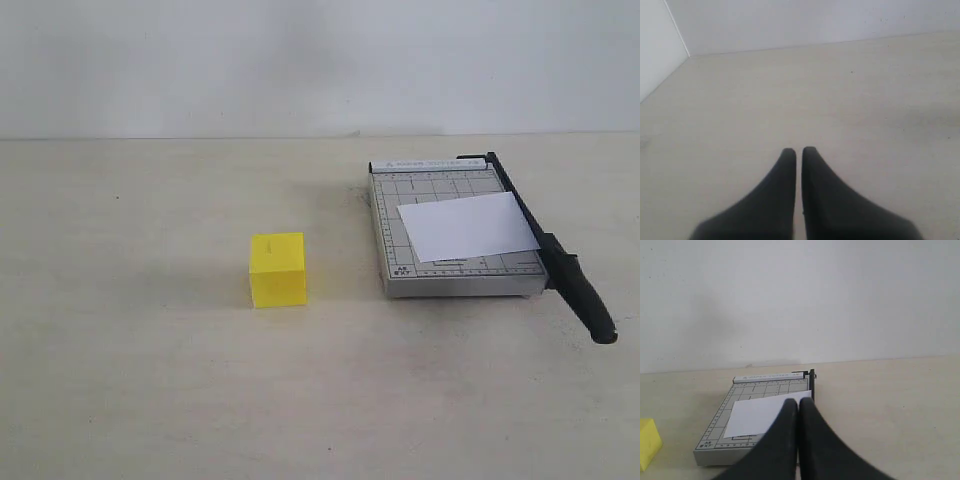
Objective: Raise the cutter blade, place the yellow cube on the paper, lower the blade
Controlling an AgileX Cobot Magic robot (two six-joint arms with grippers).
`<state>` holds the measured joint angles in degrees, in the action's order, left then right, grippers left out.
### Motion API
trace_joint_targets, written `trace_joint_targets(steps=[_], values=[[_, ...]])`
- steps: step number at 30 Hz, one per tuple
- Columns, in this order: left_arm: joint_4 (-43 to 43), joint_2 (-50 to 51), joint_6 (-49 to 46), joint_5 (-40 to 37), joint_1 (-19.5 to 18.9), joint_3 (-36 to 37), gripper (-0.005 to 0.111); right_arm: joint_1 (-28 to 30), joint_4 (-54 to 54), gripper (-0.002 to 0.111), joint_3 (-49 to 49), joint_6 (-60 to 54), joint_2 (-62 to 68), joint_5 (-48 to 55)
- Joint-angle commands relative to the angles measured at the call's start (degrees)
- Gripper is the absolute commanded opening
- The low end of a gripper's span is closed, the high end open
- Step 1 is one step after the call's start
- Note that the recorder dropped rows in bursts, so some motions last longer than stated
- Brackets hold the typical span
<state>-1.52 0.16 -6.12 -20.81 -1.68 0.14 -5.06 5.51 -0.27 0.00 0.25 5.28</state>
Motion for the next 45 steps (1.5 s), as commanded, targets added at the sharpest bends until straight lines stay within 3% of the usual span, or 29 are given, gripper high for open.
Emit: trace_joint_targets(steps=[1, 7, 18, 21, 23, 30, 31, 34, 38, 45], values=[[0.2, -0.2, 0.3, 0.5, 0.0, -0.1, 0.004, -0.1, -0.1, 0.000, 0.3, 0.0, -0.2, -0.5], [0.2, -0.2, 0.3, 0.5, 0.0, -0.1, 0.004, -0.1, -0.1, 0.000, 0.3, 0.0, -0.2, -2.1], [0.2, -0.2, 0.3, 0.5, 0.0, -0.1, 0.004, -0.1, 7.4, 0.000, 0.3, 17.4, -0.2, -10.3], [0.2, -0.2, 0.3, 0.5, 0.0, -0.1, 0.004, -0.1, 7.2, 0.002, -2.1, 16.5, -0.2, -2.5], [0.2, -0.2, 0.3, 0.5, 0.0, -0.1, 0.004, -0.1, 6.1, 0.011, -6.9, 12.7, 0.6, 7.7], [0.2, -0.2, 0.3, 0.5, 0.0, -0.1, 0.004, -0.1, -4.2, 0.056, -22.7, 12.3, 22.2, 21.0], [0.2, -0.2, 0.3, 0.5, 0.0, -0.1, 0.004, -0.1, -8.0, 0.062, -28.5, 12.3, 30.8, 25.9], [0.2, -0.2, 0.3, 0.5, 0.0, -0.1, 0.004, -0.1, -11.0, 0.062, -39.8, 8.0, 47.7, 35.1], [0.2, -0.2, 0.3, 0.5, 0.0, -0.1, 0.004, -0.1, -5.5, 0.062, -51.1, -3.5, 70.1, 43.2], [0.2, -0.2, 0.3, 0.5, 0.0, -0.1, 0.004, -0.1, -4.8, 0.062, -53.7, -8.0, 85.9, 39.8]])
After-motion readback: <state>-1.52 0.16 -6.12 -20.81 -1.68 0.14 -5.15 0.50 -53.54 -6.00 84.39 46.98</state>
